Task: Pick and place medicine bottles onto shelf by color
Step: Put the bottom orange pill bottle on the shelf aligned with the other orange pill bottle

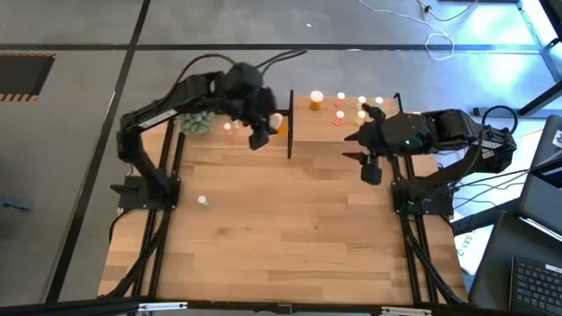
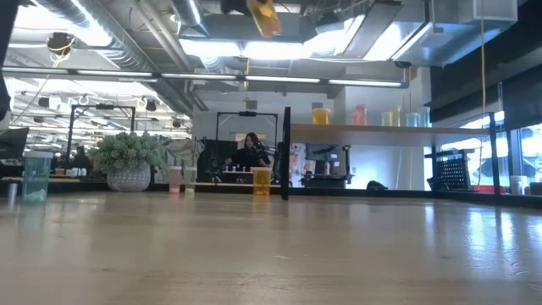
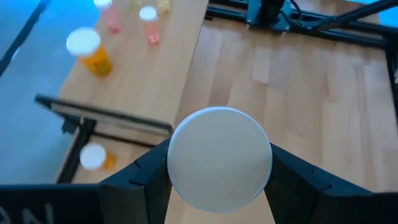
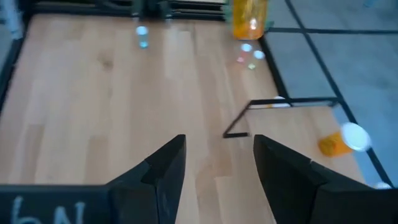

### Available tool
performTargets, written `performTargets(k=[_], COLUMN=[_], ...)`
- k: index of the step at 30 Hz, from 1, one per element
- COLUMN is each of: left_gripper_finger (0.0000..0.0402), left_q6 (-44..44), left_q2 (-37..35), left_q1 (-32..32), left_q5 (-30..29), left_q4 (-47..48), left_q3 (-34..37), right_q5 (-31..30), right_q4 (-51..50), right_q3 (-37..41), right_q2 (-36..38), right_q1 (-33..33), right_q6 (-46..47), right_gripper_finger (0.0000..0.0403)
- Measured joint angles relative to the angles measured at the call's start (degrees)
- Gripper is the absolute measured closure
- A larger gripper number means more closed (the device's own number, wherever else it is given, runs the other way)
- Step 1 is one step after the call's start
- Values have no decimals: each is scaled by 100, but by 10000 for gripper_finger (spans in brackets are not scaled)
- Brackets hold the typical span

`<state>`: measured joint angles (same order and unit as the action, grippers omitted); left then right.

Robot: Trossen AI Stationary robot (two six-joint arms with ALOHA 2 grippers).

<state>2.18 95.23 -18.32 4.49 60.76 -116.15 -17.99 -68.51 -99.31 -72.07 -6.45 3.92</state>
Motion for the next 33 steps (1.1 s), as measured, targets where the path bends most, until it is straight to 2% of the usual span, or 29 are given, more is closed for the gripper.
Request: performTargets(k=[8, 13, 24, 33], left_gripper_finger=[202, 202, 202, 202], left_q6=[1179, 1610, 1791, 1656], left_q2=[764, 1106, 1733, 1808], left_q1=[-289, -349, -416, -416], left_q5=[101, 114, 145, 125], left_q4=[-328, -704, -1681, -1756], left_q3=[-382, -382, -382, -382], right_q5=[-628, -640, -643, -641], right_q4=[-4, -21, -12, 201], right_q3=[0, 55, 633, 976], right_q2=[-4, -20, -22, -28], right_q1=[288, 518, 1008, 1041], right_q6=[461, 633, 736, -237], right_gripper_finger=[212, 212, 212, 212])
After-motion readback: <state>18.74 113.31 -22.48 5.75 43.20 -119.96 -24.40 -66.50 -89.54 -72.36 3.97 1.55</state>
